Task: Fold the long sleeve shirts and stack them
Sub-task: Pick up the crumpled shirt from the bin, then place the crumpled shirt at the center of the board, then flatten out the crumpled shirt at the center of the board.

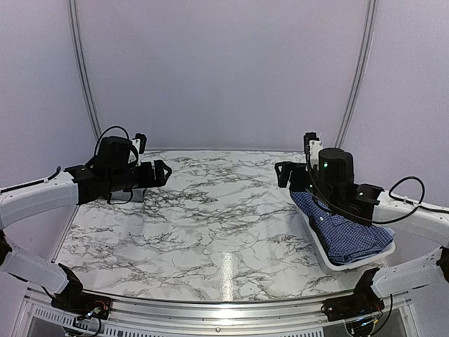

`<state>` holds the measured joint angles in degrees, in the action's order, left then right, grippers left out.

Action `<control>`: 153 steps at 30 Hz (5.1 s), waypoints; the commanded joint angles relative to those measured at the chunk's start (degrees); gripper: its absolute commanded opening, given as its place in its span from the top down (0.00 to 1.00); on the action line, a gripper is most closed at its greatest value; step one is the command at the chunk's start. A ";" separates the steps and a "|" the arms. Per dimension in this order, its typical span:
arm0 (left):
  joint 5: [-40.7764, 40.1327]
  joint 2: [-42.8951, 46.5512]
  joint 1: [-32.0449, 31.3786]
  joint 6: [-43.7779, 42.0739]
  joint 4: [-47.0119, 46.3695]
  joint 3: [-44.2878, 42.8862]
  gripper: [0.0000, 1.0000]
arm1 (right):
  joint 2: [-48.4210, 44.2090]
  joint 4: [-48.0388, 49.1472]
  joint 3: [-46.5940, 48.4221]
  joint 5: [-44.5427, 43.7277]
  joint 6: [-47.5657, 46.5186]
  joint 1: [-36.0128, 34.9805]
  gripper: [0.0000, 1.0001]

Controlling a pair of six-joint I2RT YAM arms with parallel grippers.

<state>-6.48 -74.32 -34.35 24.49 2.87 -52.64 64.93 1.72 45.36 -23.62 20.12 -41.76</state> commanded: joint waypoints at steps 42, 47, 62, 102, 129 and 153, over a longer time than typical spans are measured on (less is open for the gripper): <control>2.01 1.51 0.16 -1.86 0.90 -1.32 0.01 | 0.17 -14.47 -14.60 22.70 27.36 37.98 0.31; 1.99 1.46 0.16 -1.47 1.07 -1.32 0.01 | 2.30 -13.79 -13.43 22.48 26.37 38.04 0.71; 0.28 2.40 0.16 -2.06 2.57 -1.98 0.01 | -4.96 -21.18 1.33 16.20 16.81 34.37 1.00; 15.61 -0.62 5.87 2.83 12.04 -4.38 0.01 | 30.81 -21.48 36.34 19.01 -4.21 -10.79 0.19; 2.88 -32.05 -16.25 12.86 9.62 -15.87 0.27 | 32.80 -18.48 12.32 23.01 -3.57 0.01 0.45; 8.77 -50.29 -1.31 3.74 12.46 -51.58 0.45 | 39.86 -16.54 38.11 31.37 1.93 -6.70 1.00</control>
<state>4.03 -131.22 -38.35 29.02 12.91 -106.61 97.93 -18.04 74.22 6.42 20.40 -49.60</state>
